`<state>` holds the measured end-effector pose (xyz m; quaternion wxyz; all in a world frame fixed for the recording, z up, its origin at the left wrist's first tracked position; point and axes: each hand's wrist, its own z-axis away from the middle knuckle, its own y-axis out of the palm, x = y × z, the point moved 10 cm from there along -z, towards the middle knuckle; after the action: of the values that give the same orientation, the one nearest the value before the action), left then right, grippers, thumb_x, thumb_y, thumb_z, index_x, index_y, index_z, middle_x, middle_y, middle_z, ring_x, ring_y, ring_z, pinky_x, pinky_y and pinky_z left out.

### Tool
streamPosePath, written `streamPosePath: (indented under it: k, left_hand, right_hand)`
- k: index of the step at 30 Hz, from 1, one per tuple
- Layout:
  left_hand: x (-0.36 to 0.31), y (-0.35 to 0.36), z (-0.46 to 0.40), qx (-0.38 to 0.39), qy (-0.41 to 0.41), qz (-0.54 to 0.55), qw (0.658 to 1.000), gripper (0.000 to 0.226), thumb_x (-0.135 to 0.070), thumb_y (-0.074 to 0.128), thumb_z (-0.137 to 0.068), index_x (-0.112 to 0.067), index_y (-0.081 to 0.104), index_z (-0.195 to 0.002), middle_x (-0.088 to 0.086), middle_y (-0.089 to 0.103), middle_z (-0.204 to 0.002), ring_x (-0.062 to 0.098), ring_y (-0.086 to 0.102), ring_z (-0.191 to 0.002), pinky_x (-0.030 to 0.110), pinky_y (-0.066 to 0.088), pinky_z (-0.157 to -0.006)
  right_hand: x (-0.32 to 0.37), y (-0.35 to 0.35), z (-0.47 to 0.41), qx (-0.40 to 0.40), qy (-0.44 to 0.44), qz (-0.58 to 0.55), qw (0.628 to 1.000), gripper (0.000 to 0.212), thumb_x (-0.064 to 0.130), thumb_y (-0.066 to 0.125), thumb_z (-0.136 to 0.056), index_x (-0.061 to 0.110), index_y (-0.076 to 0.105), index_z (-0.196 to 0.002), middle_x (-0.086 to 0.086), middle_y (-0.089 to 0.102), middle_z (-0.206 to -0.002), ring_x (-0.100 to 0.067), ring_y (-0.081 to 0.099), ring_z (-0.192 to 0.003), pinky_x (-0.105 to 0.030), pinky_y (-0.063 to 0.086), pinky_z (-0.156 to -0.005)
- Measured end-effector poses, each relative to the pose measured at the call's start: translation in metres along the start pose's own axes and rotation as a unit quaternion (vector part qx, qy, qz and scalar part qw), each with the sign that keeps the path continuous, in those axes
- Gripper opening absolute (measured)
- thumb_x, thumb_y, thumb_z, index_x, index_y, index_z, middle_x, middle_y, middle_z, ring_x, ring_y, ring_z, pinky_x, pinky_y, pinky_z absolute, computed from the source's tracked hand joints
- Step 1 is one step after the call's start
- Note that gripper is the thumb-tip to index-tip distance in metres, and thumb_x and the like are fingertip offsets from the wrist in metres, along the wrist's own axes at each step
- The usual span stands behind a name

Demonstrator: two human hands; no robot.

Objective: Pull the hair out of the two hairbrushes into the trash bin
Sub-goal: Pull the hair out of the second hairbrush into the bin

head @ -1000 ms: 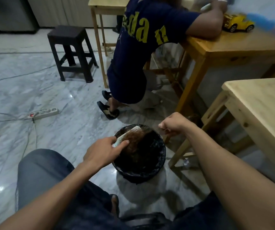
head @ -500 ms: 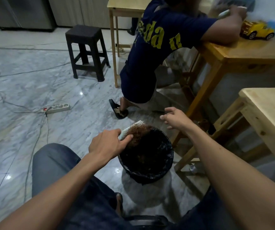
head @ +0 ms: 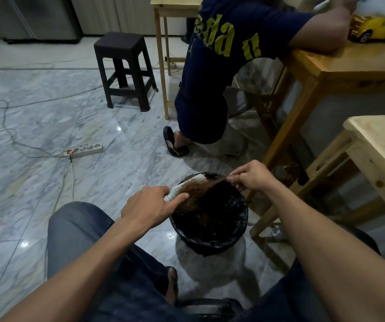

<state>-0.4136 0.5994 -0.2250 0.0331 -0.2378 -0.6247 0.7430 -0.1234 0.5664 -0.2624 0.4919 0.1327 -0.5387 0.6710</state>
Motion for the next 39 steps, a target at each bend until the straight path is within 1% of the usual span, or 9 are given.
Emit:
streamPosePath:
  k: [3,8,13,17,21,26,29,33,39]
  left_hand:
    - [0.002,-0.002,-0.004,0.017,-0.005,-0.01,1.0,0.074,-0.087,0.036,-0.078,-0.017,0.056,-0.071,-0.001,0.064,-0.063,0.017,0.062,-0.06,0.031,0.046,-0.053]
    - [0.057,-0.026,-0.006,0.0,-0.058,-0.065,0.996,0.072,-0.084,0.037,-0.081,-0.017,0.061,-0.07,-0.002,0.062,-0.061,0.016,0.059,-0.059,0.029,0.041,-0.051]
    - [0.039,-0.013,-0.018,-0.007,-0.044,-0.047,0.998,0.074,-0.083,0.037,-0.081,-0.013,0.059,-0.07,-0.001,0.06,-0.058,0.017,0.058,-0.055,0.028,0.04,-0.049]
    - [0.014,0.0,-0.024,-0.012,-0.026,-0.029,0.999,0.072,-0.081,0.04,-0.083,-0.013,0.051,-0.062,-0.001,0.052,-0.052,0.019,0.054,-0.049,0.028,0.036,-0.047]
    - [0.016,0.011,-0.024,-0.003,-0.039,-0.024,0.999,0.073,-0.079,0.04,-0.084,-0.01,0.053,-0.066,0.0,0.055,-0.056,0.02,0.056,-0.052,0.028,0.038,-0.047]
    - [0.015,0.025,-0.02,0.021,-0.063,-0.007,0.998,0.072,-0.079,0.037,-0.086,-0.011,0.056,-0.073,0.002,0.06,-0.062,0.021,0.059,-0.056,0.029,0.041,-0.049]
    - [0.01,0.033,-0.017,0.033,-0.076,0.024,0.996,0.073,-0.08,0.033,-0.085,-0.012,0.054,-0.071,0.001,0.059,-0.061,0.02,0.059,-0.056,0.029,0.039,-0.05]
    - [0.003,0.037,-0.015,0.04,-0.087,0.064,0.993,0.072,-0.081,0.035,-0.084,-0.013,0.051,-0.066,-0.001,0.054,-0.057,0.018,0.053,-0.051,0.028,0.037,-0.05]
    - [0.006,0.035,-0.013,0.033,-0.087,0.084,0.992,0.067,-0.079,0.037,-0.085,-0.016,0.038,-0.062,-0.004,0.041,-0.051,0.016,0.041,-0.045,0.028,0.031,-0.048]
  right_hand:
    - [-0.017,-0.013,-0.001,-0.015,0.059,-0.032,0.998,0.007,0.008,0.079,-0.091,0.001,0.081,-0.091,-0.01,0.075,-0.075,-0.015,0.065,-0.064,-0.022,0.06,-0.058]
    - [-0.078,-0.071,0.006,-0.08,0.173,-0.013,0.982,0.015,0.014,0.074,-0.095,0.0,0.079,-0.099,-0.015,0.077,-0.087,-0.02,0.069,-0.073,-0.035,0.061,-0.072]
    - [-0.047,-0.029,0.001,0.003,0.108,-0.028,0.994,0.018,0.006,0.073,-0.094,-0.002,0.077,-0.109,-0.016,0.077,-0.099,-0.016,0.069,-0.076,-0.021,0.057,-0.063]
    - [-0.018,0.017,-0.009,0.125,0.06,0.101,0.985,0.055,-0.006,0.065,-0.093,0.014,0.061,-0.145,-0.004,0.068,-0.137,-0.021,0.063,-0.125,-0.034,0.054,-0.101]
    - [0.0,0.029,0.002,0.202,0.075,0.043,0.976,0.086,-0.016,0.043,-0.088,0.023,0.031,-0.164,-0.003,0.038,-0.164,-0.033,0.04,-0.148,-0.035,0.056,-0.089]
    - [-0.002,0.01,-0.016,0.111,0.034,0.058,0.991,0.056,-0.003,0.06,-0.095,0.014,0.056,-0.148,-0.009,0.069,-0.128,-0.025,0.068,-0.118,-0.038,0.06,-0.095]
    - [0.008,0.005,-0.017,0.053,-0.021,0.006,0.998,0.036,0.023,0.077,-0.092,0.016,0.073,-0.127,-0.002,0.079,-0.111,-0.017,0.076,-0.103,-0.033,0.057,-0.094]
    - [0.016,0.045,-0.001,0.162,-0.005,0.018,0.987,0.045,0.053,0.081,-0.084,0.025,0.075,-0.119,0.006,0.078,-0.109,-0.011,0.075,-0.099,-0.032,0.056,-0.089]
    - [0.012,0.034,-0.011,0.045,0.006,-0.028,0.999,0.015,0.023,0.079,-0.092,0.011,0.083,-0.085,-0.001,0.078,-0.074,-0.011,0.068,-0.065,-0.022,0.052,-0.058]
